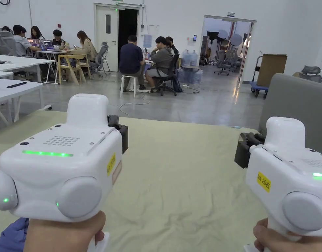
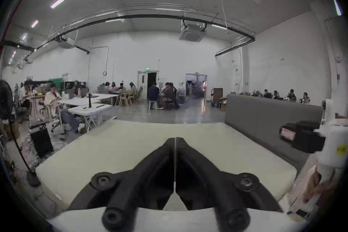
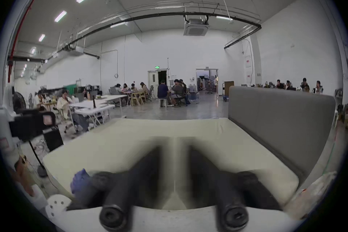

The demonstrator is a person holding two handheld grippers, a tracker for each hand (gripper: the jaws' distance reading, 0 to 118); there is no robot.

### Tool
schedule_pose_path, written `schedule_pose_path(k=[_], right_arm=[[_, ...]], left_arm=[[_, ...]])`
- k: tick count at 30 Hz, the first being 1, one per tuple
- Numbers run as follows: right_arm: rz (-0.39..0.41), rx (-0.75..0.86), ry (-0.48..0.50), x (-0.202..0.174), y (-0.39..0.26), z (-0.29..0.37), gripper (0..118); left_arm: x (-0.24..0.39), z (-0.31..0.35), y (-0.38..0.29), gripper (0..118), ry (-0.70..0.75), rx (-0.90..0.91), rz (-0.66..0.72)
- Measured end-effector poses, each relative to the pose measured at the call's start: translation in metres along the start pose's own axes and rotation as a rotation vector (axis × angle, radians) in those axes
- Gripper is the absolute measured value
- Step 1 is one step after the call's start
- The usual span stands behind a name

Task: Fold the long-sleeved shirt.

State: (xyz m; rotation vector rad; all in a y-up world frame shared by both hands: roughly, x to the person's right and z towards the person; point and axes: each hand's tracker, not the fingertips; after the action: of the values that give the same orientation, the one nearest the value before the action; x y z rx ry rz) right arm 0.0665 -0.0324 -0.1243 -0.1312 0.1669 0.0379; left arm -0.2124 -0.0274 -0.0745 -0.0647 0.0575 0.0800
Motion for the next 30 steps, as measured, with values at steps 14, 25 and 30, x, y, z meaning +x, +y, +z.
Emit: schedule_pose_path(k=[14,25,30], right_arm=[[-0.096,-0.068,0.259,-0.085,0.004,-0.046,0],[0.032,-0.114,0.815,-0.174,-0.061,-0.049,0],[0.088,-0.185,0.780,-0.146,-0.088,-0.060,0]], left_arm=[[-0.112,0.029,0.003,0,0.303,-0.043,-0.012],[-0.254,0.016,-0.089,21,0.396,-0.313,0.253],[-0.296,-0.057,-0.164,114,0.419,-0.571,0.367]])
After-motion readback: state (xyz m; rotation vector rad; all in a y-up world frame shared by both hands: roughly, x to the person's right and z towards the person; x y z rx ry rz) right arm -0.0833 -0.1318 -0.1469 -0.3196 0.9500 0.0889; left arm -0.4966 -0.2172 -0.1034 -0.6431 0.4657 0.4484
